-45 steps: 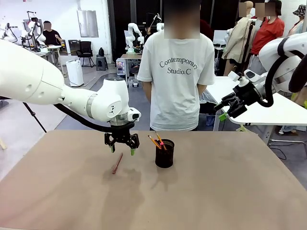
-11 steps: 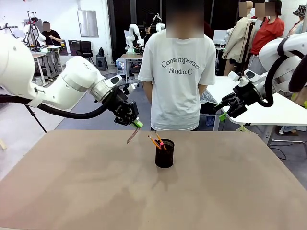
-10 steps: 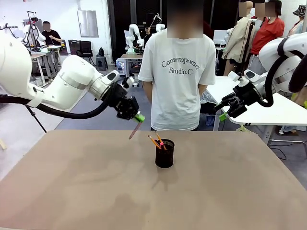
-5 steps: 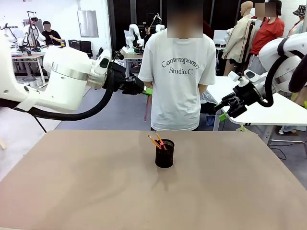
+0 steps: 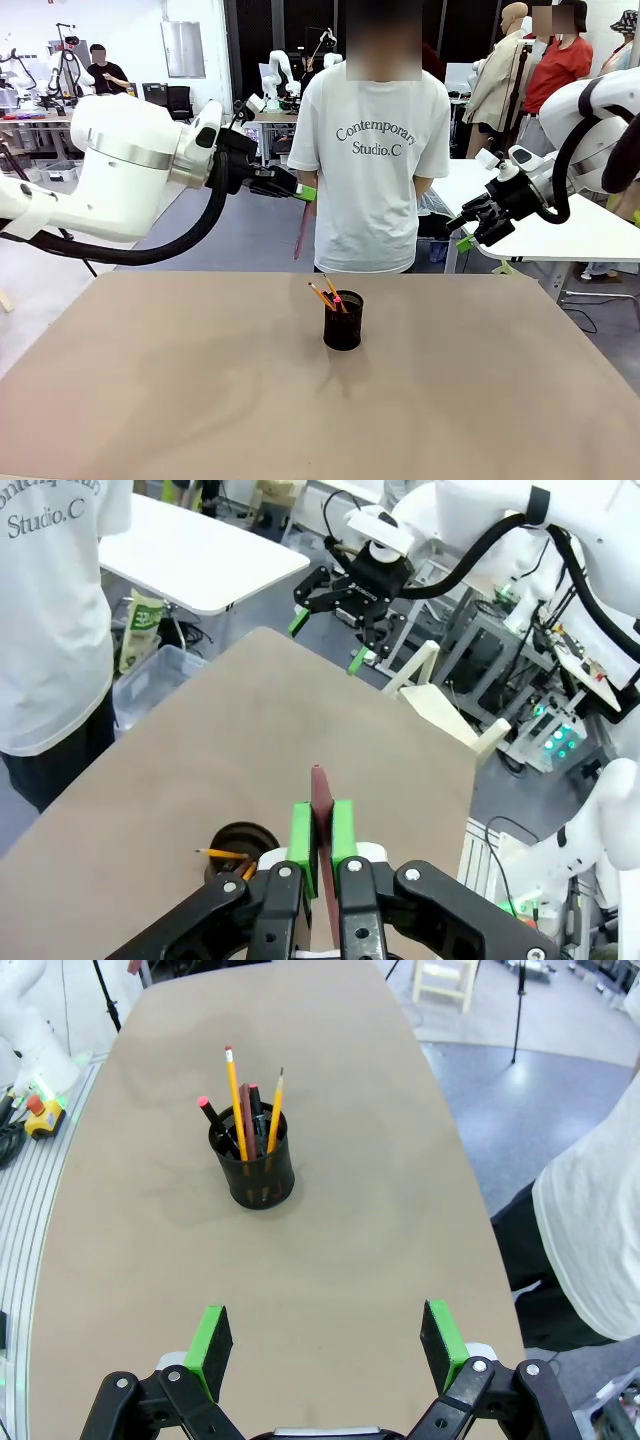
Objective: Place the pens into the pen holder.
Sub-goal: Pick up a writing instrument from the table and place it into the Pen holder.
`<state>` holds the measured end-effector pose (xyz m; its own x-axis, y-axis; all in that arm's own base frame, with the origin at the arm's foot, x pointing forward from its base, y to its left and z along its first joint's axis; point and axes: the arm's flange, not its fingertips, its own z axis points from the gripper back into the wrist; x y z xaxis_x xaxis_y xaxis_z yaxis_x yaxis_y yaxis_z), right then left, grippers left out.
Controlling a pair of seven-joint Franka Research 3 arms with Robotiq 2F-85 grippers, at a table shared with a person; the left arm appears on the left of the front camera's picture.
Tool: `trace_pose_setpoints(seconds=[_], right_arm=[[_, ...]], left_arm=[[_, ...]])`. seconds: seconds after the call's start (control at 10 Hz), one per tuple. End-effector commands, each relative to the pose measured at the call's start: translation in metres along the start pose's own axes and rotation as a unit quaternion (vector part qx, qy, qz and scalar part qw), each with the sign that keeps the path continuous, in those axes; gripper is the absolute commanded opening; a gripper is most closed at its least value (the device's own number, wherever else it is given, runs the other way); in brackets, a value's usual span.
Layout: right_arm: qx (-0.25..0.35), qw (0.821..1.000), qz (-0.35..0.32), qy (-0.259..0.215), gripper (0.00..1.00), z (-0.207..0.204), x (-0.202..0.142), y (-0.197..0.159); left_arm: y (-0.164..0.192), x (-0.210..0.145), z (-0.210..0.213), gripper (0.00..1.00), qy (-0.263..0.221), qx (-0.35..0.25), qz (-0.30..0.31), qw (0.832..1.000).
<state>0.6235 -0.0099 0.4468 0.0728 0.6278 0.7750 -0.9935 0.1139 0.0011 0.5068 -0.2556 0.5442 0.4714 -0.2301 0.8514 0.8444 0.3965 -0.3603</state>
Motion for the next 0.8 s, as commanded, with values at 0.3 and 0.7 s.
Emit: trace_pose_setpoints(seconds=[0.3,0.7], right_arm=[[-0.006,1.000,0.002,-0.003,1.00,0.000,0.003,-0.001],[-0.006,1.000,0.002,-0.003,1.00,0.000,0.003,-0.001]], left_arm=[[0.016,-0.018,-0.037,0.00,-0.083,0.027,-0.104,0.991],[0.021,-0.044,-0.079,0.00,-0.180,-0.061,-0.181,0.965]])
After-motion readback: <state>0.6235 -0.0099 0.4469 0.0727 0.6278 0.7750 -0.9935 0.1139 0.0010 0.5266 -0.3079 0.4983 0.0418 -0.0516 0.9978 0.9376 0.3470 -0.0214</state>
